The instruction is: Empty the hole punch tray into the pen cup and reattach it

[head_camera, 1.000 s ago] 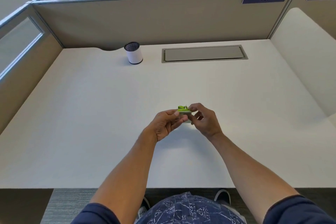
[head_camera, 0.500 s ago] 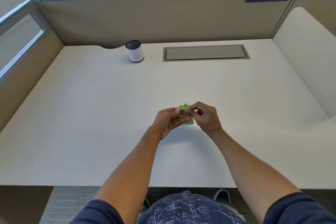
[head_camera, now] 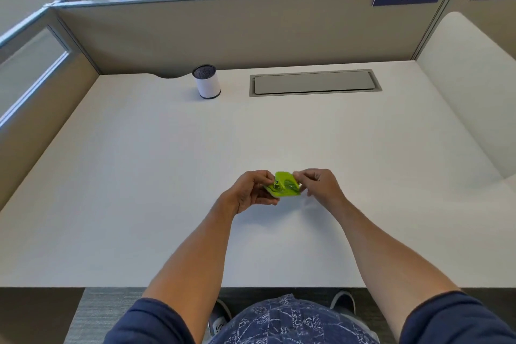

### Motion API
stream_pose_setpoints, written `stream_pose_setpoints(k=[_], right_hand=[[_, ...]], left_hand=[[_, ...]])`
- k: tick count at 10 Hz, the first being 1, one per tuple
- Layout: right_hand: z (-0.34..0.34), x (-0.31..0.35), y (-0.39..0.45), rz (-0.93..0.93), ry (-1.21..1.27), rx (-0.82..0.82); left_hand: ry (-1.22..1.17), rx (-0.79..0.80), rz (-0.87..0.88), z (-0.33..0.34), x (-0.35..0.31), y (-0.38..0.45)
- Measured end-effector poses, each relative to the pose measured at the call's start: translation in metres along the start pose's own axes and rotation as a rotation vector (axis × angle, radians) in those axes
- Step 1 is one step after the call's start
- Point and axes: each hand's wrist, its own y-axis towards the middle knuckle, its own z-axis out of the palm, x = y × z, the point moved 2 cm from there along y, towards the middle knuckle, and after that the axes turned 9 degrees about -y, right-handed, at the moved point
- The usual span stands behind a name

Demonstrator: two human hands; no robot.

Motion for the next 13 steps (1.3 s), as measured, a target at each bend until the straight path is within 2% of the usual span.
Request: stream_pose_setpoints(k=[2,3,6,7,8,10,11,12,13], right_hand=[[0.003,-0.01,-0.01,0.083,0.228,0.229],[0.002,-0.012,-0.015,0.059,0.212,0.256],[0.008,-0.012,-0.012,0.015,-0.01,0.224],[0.009,-0.011,-0.013,0.009,-0.056,0.194],[0.007,-0.011,-0.013,0.012,-0.084,0.18],[0.008,-0.01,-0.015,0.006,-0.133,0.155],[0.008,-0.012,-0.015,-0.009,-0.161,0.117],[0.001,-0.018,-0.017,-0.088,-0.343,-0.134],[-0.004,-0.03,-0.027,-0.175,-0.763,-0.312]], left_hand=[[0.192,-0.026,-0.036,-0.013,0.009,0.001],[0.247,-0.039,-0.036,-0.021,0.013,0.001],[0.48,-0.188,0.177,-0.034,0.019,0.004],[0.638,-0.313,0.263,-0.035,0.019,0.007],[0.695,-0.391,0.328,-0.035,0.02,0.008],[0.705,-0.443,0.341,-0.032,0.024,0.01],[0.705,-0.481,0.367,-0.034,0.026,0.008],[0.948,-0.638,0.501,-0.038,0.031,-0.002],[1.286,-0.7,0.599,-0.044,0.039,-0.01]])
